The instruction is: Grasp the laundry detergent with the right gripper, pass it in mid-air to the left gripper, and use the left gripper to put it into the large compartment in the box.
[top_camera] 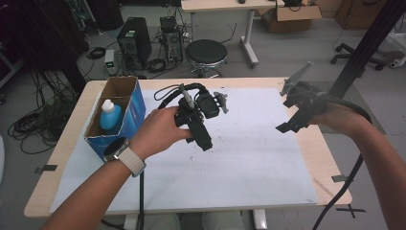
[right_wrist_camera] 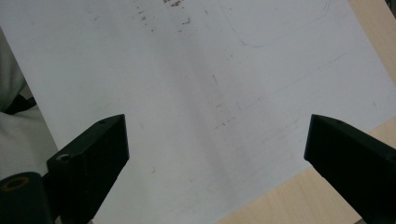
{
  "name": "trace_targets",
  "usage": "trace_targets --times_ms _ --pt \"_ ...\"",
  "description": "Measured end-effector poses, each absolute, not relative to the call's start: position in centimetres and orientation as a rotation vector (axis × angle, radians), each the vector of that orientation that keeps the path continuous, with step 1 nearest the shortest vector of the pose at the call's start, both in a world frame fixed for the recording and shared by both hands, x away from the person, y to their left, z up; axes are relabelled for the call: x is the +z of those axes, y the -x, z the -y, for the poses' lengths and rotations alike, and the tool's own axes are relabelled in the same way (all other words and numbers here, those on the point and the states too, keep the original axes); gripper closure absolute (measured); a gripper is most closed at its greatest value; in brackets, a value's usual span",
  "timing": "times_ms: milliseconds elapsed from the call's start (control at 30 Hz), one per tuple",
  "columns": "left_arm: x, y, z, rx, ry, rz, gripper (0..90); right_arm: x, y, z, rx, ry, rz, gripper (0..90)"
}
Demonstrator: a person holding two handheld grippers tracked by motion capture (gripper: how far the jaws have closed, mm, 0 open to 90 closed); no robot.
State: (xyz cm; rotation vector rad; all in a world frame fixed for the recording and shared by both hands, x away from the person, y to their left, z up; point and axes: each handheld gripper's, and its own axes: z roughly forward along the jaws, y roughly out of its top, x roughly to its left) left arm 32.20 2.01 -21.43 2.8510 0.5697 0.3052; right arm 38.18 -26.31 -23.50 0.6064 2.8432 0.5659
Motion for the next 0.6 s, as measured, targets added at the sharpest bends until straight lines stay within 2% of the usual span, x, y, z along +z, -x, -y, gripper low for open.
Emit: trace_targets --times_ms 600 --pt "-21.38 -32.34 -2.26 0.302 -2.847 -0.581 7.5 -23.48 -37.87 26.35 0.564 -0.606 -2.843 6.2"
